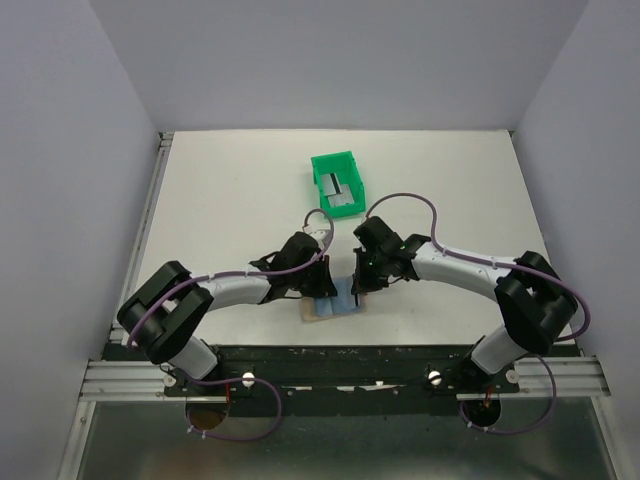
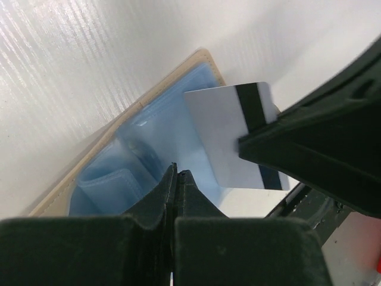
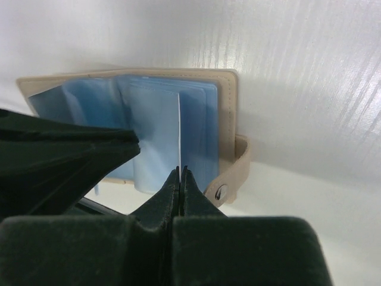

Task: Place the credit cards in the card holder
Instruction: Open the card holder at the center of the board, then insert the credit card into the card holder.

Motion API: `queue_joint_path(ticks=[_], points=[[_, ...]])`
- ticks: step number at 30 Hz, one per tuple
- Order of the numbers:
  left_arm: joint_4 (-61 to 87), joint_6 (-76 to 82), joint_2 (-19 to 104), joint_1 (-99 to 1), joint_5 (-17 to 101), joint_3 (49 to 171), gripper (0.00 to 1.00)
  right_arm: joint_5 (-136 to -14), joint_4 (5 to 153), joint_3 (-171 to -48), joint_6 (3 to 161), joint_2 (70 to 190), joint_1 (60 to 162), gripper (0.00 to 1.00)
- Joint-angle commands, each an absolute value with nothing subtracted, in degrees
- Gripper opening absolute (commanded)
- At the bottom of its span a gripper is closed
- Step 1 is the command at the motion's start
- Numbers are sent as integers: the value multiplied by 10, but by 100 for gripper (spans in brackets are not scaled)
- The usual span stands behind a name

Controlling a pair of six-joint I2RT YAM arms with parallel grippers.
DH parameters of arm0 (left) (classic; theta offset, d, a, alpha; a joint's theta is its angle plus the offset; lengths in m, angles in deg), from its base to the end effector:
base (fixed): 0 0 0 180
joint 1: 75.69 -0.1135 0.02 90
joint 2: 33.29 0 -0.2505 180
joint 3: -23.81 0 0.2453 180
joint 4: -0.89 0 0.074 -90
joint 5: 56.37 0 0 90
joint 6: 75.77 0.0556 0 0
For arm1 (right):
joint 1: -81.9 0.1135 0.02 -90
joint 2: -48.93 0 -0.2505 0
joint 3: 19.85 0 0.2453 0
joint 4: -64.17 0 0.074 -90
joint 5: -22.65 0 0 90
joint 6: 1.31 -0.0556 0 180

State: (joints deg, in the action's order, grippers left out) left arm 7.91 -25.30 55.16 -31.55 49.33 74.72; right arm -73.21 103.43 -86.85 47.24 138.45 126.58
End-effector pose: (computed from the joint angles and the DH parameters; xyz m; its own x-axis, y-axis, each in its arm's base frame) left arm 0.2038 -0.2187 0.1250 -0.9032 0.0226 -0.4287 0.3033 0.7403 -0.5999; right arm 0.2133 0.2189 0.1561 -0.9554 -0.0186 -0.2949 -0.1353 0.9149 0.3804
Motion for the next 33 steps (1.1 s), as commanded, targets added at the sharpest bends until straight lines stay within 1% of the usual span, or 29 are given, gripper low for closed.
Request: queue_joint_path(ticks=[1,9,16,26,29,33], points=[[109,-252,505,-311,479,751,0,-713,1054,-870,463,1403,1269,1],[145,-241,459,-313,450,737,0,-692,1072,-869,469,1411,1269,1],[150,-239,455,-313,433,711,0,-680,1086,-871,473,1400,1269,0],[138,-244,473,-313,433,689,0,-637,1124,-895,486,1331,1270,0],[136,-246,472,-313,433,688,0,-660,1107,-903,498,1308,1271,1],[136,-247,469,-313,432,688,0,-756,1050,-903,505,1302,1269,1]])
